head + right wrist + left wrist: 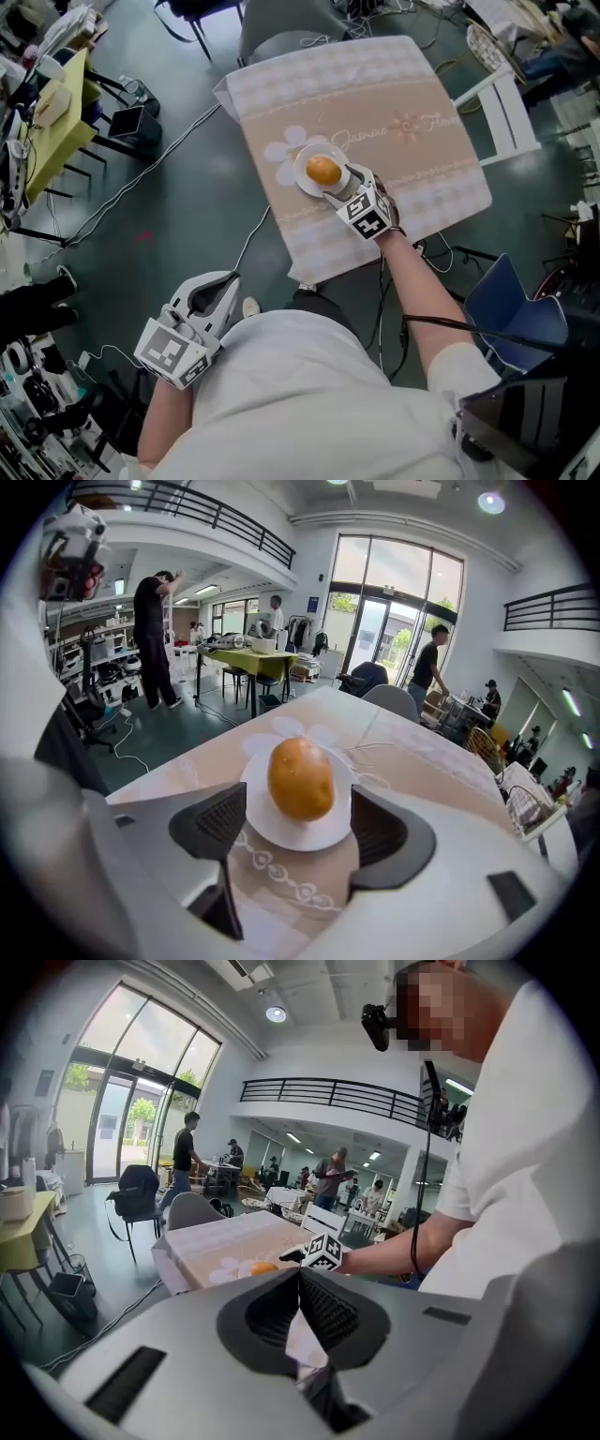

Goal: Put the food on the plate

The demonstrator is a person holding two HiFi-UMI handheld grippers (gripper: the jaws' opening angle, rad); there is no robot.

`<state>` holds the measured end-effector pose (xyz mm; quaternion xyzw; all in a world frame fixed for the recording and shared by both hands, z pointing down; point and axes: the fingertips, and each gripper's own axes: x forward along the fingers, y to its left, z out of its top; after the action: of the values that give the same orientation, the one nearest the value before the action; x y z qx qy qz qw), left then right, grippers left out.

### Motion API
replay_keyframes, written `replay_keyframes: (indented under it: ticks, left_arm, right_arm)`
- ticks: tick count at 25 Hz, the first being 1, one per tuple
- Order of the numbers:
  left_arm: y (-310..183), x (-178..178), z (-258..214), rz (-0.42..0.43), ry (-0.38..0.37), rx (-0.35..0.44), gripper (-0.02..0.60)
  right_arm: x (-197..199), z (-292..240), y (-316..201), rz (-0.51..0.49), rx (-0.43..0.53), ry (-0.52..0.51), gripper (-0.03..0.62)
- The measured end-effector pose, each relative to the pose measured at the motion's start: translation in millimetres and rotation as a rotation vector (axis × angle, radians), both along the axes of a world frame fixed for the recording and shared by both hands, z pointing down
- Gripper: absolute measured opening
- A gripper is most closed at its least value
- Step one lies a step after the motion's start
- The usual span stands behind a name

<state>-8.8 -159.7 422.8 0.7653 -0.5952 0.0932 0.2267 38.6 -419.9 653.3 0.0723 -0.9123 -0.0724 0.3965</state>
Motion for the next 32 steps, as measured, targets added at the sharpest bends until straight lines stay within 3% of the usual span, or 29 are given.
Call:
replay_keyframes:
  ticks: [9,14,15,25,32]
  left_arm:
    - [50,-18,-11,0.121,0.021,0.061,0.009]
    - [87,-25,-6,0.178,0.053,0.083,0.009]
    - [94,-27,-6,0.188,0.061,0.088,0.009]
    - [170,-39,1,0.278,0.075,0.102,0.009]
    - [206,-42,12,0.296,0.085,0.086,0.009]
  right_arm:
    - [44,-44,66,0.179,0.014,-0.016,0.329]
    - [64,-69,133,0.262,0.014,-0.032,0.068]
    - [65,-72,148,0.276,0.005,-0.04,0.047]
    - [45,-123,298,0.267,-0.039,-0.149,0.014]
    - [29,-147,373,0.204,-0.006,-0.151,0.014]
